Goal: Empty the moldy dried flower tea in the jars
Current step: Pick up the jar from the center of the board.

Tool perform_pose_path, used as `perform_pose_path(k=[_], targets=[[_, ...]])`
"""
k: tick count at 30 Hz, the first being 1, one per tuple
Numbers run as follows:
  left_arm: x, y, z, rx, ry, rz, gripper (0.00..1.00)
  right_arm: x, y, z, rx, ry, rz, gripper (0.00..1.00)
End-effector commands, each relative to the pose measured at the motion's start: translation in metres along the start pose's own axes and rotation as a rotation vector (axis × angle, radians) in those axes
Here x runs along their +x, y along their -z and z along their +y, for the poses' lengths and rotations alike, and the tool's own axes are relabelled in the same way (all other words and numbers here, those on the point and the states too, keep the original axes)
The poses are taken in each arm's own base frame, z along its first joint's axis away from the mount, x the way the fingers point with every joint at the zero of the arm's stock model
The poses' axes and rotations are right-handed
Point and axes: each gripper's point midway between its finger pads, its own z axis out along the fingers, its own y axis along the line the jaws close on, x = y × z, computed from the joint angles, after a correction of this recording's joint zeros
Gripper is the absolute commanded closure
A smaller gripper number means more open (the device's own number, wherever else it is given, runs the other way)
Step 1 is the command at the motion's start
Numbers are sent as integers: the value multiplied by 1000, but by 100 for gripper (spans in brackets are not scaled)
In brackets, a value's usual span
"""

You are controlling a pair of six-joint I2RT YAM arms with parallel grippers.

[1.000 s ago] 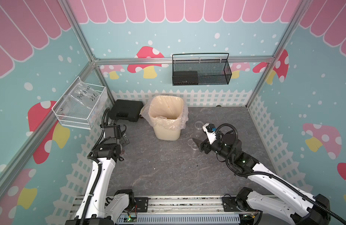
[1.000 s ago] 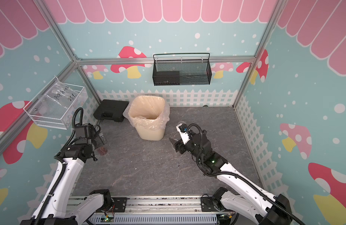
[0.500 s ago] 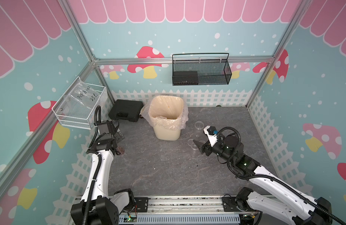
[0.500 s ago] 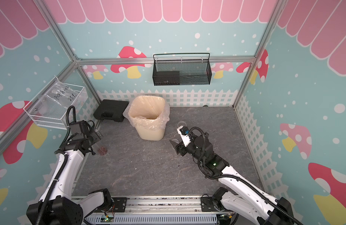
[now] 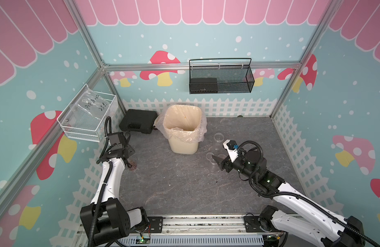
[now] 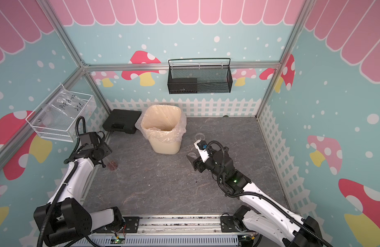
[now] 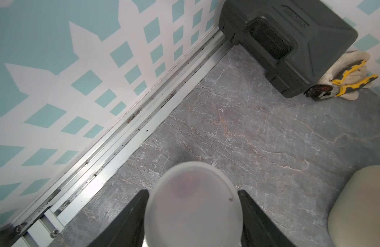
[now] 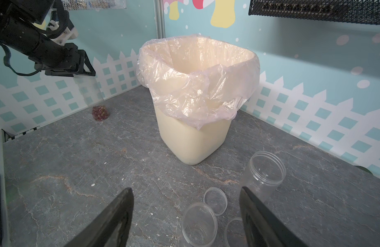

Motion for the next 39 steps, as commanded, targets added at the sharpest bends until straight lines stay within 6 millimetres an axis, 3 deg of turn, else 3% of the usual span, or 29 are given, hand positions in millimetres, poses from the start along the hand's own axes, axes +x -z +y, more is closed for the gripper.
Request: perform_pose_path(k=[1, 11, 14, 18, 22, 28, 35, 39], targets=[[8, -6, 5, -21, 4, 31, 40, 1, -3, 2, -15, 22, -8, 21], [12, 2, 5, -3, -2, 45, 59, 7, -8, 3, -19, 23, 11, 21], [10, 16, -4, 63, -14, 36, 72, 4, -7, 2, -12, 31, 7, 21], [8, 45, -26, 210, -43, 14, 85, -3, -1, 3, -17, 43, -18, 21], [13, 77, -53, 344, -110, -1, 90, -9, 4, 6, -32, 51, -41, 21], [31, 126, -93, 531, -276, -19, 92, -15, 9, 12, -65, 77, -59, 21], [64, 174, -118, 749, -434, 34, 92, -18, 6, 24, -138, 101, -52, 22], [84, 211, -135, 929, -530, 60, 93, -19, 0, 38, -224, 118, -41, 22]])
